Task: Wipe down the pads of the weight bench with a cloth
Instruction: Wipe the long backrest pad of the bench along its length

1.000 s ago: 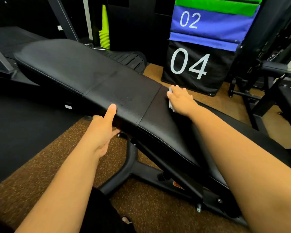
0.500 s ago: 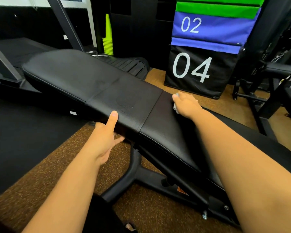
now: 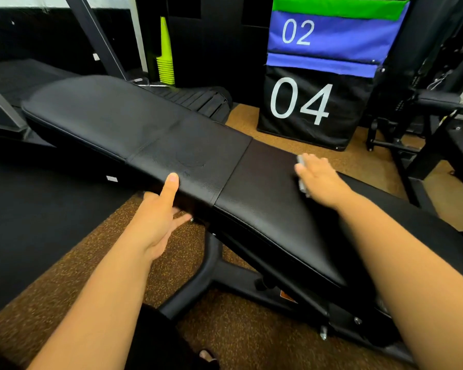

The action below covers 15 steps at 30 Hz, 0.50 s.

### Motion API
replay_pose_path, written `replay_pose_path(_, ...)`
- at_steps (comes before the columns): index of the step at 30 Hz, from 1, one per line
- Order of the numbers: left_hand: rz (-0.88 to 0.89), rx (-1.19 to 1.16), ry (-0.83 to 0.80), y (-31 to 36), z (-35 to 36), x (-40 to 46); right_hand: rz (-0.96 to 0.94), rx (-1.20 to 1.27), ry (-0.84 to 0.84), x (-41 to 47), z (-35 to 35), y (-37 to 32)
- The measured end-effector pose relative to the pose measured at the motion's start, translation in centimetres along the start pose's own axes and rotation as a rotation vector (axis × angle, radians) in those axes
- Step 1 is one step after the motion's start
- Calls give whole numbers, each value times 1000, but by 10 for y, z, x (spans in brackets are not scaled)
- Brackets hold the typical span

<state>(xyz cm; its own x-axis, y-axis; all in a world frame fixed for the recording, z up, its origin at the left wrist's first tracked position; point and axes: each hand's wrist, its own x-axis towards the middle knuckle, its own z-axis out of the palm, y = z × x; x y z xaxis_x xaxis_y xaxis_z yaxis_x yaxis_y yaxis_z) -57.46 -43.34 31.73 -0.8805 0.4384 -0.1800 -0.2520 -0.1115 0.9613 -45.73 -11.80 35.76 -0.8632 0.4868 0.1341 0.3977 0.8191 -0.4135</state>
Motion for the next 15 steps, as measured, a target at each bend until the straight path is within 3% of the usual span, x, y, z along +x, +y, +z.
replay_pose_path(2,-3,6,14,1,0,0,175,-38,3,7,-6,24)
replay_pose_path(5,-6,5,25,1,0,0,233,-228,-50,10,-3,25)
replay_pose_path(10,4,-23,38,1,3,0,-131,-465,-19,-5,13,-54)
replay_pose_path(13,4,-27,50,2,2,0,-237,-256,12,-29,24,-95)
replay_pose_path(15,7,-35,62,2,2,-1,-187,-52,-65,-44,27,-103)
